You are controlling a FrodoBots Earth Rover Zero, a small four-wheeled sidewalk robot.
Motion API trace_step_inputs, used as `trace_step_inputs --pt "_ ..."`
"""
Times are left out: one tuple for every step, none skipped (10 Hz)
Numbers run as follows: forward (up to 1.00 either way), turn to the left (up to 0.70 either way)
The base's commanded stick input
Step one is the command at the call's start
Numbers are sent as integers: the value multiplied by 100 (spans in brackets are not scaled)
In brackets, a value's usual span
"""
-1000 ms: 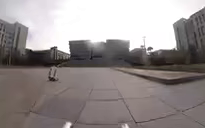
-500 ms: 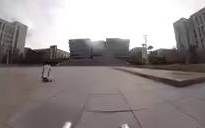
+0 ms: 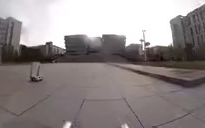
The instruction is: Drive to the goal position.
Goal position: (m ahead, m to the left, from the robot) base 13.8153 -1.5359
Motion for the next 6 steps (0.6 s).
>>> trace_step_inputs --pt "0 0" --pt "24 0" --pt "91 0" --pt "100 0" --pt "100 0" --pt "100 0"
